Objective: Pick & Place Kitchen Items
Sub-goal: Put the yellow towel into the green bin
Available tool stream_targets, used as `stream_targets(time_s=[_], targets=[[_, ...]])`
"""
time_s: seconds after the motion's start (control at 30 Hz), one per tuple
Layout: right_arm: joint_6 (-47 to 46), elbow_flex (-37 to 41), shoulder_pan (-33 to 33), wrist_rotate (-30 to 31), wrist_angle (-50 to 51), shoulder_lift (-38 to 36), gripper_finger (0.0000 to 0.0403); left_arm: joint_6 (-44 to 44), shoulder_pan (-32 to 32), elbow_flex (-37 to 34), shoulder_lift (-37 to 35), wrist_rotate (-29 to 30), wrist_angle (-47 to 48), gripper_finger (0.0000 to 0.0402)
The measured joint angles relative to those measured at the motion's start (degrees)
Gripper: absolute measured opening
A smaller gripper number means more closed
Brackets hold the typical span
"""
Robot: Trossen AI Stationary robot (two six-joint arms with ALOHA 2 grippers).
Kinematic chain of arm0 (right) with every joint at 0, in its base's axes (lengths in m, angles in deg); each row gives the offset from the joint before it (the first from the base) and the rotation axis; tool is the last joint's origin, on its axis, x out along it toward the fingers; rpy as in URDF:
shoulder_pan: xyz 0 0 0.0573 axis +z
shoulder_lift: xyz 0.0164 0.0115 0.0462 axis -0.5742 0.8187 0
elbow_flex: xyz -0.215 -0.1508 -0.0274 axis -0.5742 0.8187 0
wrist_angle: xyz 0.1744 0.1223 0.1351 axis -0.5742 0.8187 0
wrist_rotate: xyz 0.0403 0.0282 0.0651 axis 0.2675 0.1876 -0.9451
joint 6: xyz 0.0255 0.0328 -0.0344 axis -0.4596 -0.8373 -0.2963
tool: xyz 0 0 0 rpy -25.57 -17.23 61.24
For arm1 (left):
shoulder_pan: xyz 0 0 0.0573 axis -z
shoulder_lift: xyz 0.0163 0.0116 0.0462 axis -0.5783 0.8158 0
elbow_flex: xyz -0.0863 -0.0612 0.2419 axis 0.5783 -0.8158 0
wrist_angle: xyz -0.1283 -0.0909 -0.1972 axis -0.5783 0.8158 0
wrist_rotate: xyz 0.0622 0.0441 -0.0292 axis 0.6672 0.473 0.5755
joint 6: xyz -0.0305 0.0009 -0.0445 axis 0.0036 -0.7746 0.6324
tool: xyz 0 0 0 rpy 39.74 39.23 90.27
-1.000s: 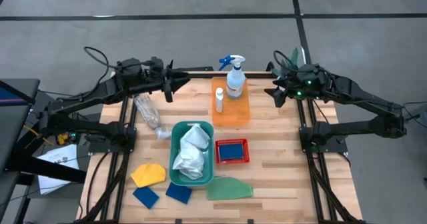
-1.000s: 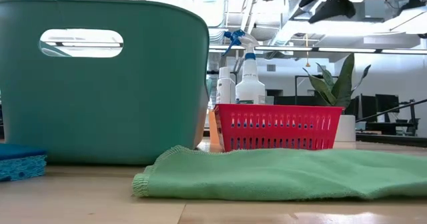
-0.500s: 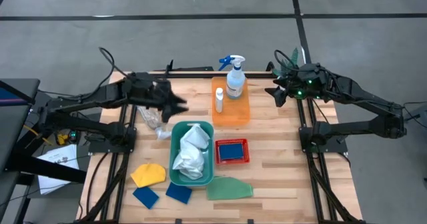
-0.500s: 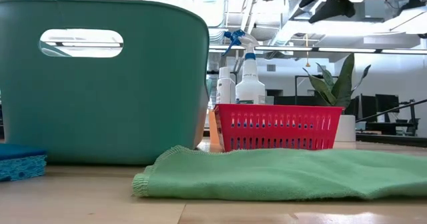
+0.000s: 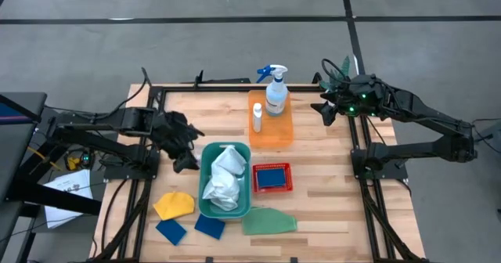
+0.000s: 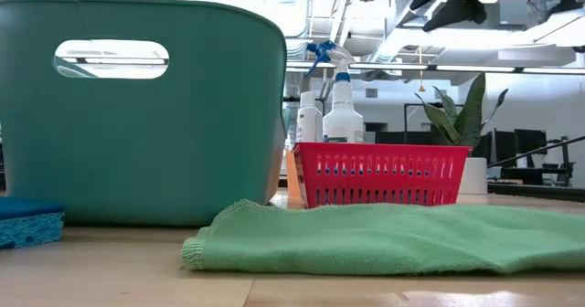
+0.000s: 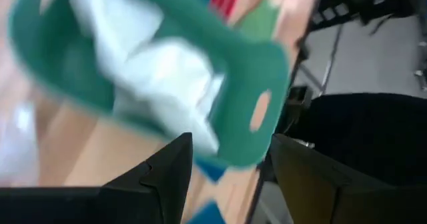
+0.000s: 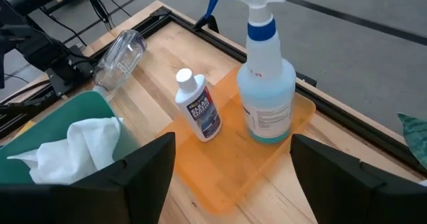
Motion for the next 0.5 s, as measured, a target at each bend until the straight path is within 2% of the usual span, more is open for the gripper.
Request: stream_targets(time_s=[0.33, 0.5], targets=[[-0.2, 0.0, 0.0, 0.0, 0.0, 0.0, 0.0285, 17.8, 3.4, 0.0, 0.0, 0.9, 18.0, 0.02], [-0.2, 0.0, 0.0, 0.0, 0.0, 0.0, 0.0285, 26.2, 4.6, 0.0, 0.1, 0.9, 21.4, 0.0201]])
